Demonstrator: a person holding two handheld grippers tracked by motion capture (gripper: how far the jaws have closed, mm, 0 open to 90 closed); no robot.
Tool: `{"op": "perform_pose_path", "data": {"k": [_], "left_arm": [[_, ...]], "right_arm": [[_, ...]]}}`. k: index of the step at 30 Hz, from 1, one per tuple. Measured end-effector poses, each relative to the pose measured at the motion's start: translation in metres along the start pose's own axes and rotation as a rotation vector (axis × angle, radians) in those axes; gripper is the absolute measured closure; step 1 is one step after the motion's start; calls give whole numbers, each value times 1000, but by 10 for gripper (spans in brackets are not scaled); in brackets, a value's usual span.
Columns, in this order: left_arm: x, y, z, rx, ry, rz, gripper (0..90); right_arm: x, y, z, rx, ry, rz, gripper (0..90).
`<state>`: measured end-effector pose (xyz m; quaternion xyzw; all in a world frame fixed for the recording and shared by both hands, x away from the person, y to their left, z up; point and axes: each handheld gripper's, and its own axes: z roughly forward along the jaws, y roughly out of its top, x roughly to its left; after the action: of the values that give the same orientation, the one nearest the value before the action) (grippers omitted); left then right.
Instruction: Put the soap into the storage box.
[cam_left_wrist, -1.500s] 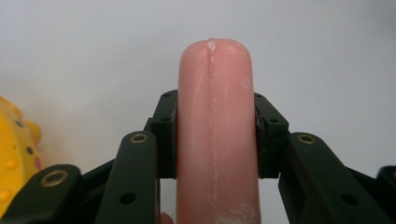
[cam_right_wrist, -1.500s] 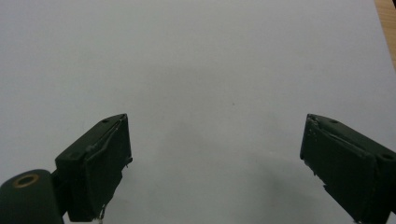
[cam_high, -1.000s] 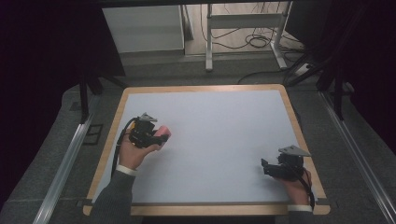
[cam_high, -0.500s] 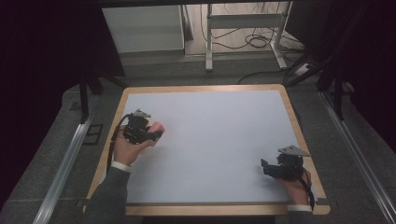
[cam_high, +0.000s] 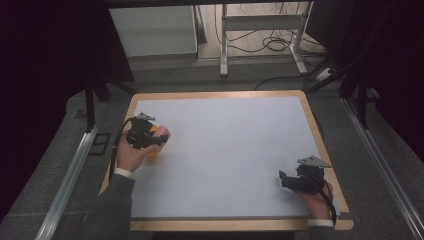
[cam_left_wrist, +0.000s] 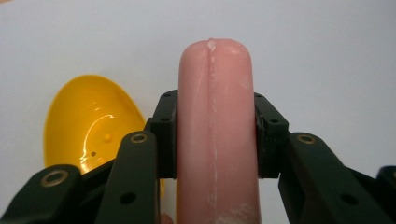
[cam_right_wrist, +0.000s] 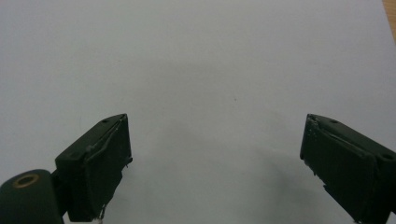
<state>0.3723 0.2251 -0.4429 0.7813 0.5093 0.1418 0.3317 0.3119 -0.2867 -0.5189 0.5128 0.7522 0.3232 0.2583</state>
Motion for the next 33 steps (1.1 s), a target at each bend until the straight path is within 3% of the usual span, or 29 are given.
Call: {"op": "perform_pose_path", "data": {"k": [18, 33], "left_arm": [[29, -2, 2, 10, 51, -61, 601], [48, -14, 19, 38, 94, -121, 601]], "right_arm": [[0, 0, 0, 3, 2, -1, 84], [0, 0, 0, 6, -1, -1, 84]]}}
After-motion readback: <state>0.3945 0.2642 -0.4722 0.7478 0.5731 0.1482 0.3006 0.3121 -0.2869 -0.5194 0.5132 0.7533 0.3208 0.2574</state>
